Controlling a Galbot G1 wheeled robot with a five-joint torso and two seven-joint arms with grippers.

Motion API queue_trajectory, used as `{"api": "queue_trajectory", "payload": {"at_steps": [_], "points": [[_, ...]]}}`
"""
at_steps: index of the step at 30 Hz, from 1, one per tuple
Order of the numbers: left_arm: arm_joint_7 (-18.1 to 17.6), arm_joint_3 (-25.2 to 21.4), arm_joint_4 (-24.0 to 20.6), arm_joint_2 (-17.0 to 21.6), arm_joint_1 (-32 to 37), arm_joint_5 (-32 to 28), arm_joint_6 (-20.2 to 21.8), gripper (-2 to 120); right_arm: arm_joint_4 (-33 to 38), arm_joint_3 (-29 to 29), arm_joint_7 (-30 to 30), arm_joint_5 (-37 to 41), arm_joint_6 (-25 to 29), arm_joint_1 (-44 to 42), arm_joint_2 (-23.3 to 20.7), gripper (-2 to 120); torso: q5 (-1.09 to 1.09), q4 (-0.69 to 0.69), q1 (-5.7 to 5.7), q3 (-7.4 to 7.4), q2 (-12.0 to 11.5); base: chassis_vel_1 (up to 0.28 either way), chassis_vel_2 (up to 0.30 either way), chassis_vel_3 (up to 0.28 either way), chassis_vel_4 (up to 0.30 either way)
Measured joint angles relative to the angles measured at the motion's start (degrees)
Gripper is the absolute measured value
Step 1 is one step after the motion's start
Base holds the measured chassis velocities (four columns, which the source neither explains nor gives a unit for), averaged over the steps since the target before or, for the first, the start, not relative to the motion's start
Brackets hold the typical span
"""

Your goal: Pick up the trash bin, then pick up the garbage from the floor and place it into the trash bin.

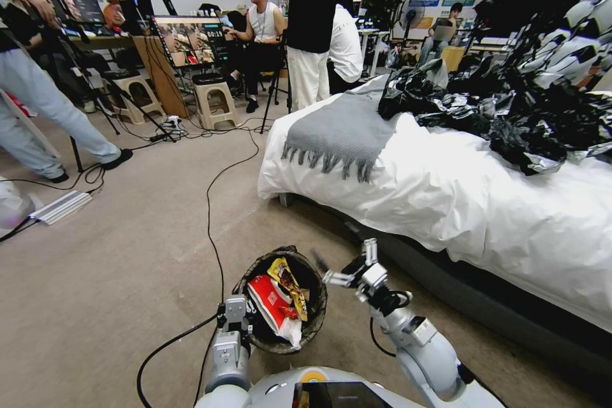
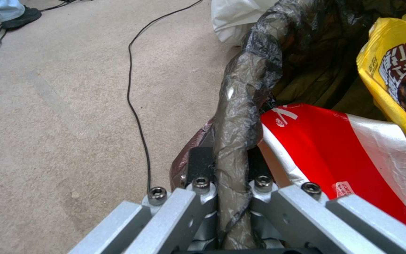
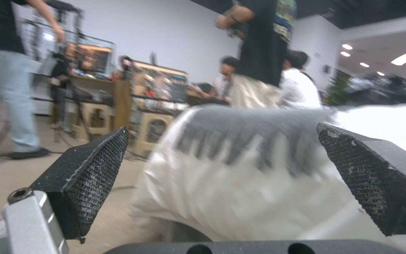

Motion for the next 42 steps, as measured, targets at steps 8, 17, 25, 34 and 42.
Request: {"api": "queue_trajectory", "payload": {"at_steps": [8,17,25,34,42], "points": [[0.38,0.01,-1.14,0.03,0.34,0.04,0.13,0,-4.55,1.34,0.37,0.29,3.0,-1.13,1.48,100,0.0,0.0,0.0,0.0,0.0,0.0,0.0,0.0,0.0],[0.44,-0.28,-2.22,-0.05,0.54,0.06,0.14,0,-5.32,0.84,0.36,0.97,3.19,-0.59,1.72,100,0.0,0.01,0.0,0.0,0.0,0.044,0.042,0.038,0.035],[0.46,-0.85,-2.67,-0.09,0.22,-0.57,0.49,0,-5.4,0.73,0.23,1.03,3.09,-0.32,1.68,100,0.0,0.01,0.0,0.0,0.0,0.085,0.095,0.085,0.077],[0.49,-1.13,-3.25,-0.14,0.13,-0.86,0.79,0,-5.79,0.73,0.16,1.04,3.03,0.16,1.69,100,0.0,0.02,0.0,0.0,0.0,0.12,0.122,0.116,0.118],[0.49,-1.38,-3.91,-0.36,0.38,-0.86,0.89,0,-6.19,0.65,0.16,1.24,2.96,1.02,1.71,100,0.0,0.0,0.0,0.0,0.0,0.125,0.128,0.113,0.117]]}}
